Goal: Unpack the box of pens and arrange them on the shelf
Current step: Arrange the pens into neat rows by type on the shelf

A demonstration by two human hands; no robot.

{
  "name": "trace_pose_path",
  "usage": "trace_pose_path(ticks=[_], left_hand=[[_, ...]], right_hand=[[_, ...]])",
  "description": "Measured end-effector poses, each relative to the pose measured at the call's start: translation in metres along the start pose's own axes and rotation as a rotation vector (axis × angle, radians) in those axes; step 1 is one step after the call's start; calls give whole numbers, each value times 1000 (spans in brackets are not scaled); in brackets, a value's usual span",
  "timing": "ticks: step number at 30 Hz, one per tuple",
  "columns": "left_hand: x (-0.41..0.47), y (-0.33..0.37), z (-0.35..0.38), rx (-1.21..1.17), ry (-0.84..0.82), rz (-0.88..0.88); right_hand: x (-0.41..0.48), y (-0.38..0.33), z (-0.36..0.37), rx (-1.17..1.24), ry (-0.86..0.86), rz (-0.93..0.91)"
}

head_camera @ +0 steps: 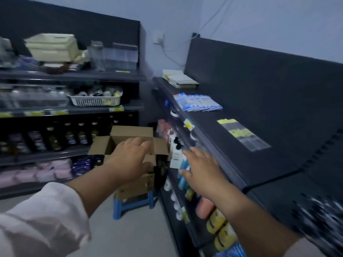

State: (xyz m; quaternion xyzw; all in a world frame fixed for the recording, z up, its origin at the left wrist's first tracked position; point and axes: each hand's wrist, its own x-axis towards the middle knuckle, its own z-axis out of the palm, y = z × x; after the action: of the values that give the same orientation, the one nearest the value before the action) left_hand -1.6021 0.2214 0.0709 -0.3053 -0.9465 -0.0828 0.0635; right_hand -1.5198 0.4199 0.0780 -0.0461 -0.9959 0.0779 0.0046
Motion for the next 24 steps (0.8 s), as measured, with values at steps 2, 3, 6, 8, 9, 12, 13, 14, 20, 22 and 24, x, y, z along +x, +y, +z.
trace_pose_path(ticks=[2,3,6,8,9,12,13,14,20,22,24], left_hand=[[-1,-42,-6,4,-11,-60],[-1,-61,-8,-1,-10,-86],[0,-105,-5,-29,-5,-152],[3,-127,1,-49,-7,-194],[6,-136,5,-60,-16,-217],[20,-162,19,-85,-58,-261],[27,-172,23,-84,-69,-274],[36,-181,27,-83,-76,-287],[115,-242,62,-68,-142,-363],[148,-260,78,-84,-175,-389],[184,-279,94,-89,-205,-409]], right_hand=[[28,-29,6,11,-26,-35],[40,-42,8,10,-37,-52],[77,-72,15,13,-71,-93],[102,-86,23,12,-98,-113],[115,-91,27,12,-115,-123],[155,-100,43,26,-162,-148],[170,-102,48,37,-175,-151],[186,-103,53,53,-187,-147],[299,-97,92,104,-232,-141],[343,-90,104,123,-271,-125],[388,-82,116,127,-315,-100]])
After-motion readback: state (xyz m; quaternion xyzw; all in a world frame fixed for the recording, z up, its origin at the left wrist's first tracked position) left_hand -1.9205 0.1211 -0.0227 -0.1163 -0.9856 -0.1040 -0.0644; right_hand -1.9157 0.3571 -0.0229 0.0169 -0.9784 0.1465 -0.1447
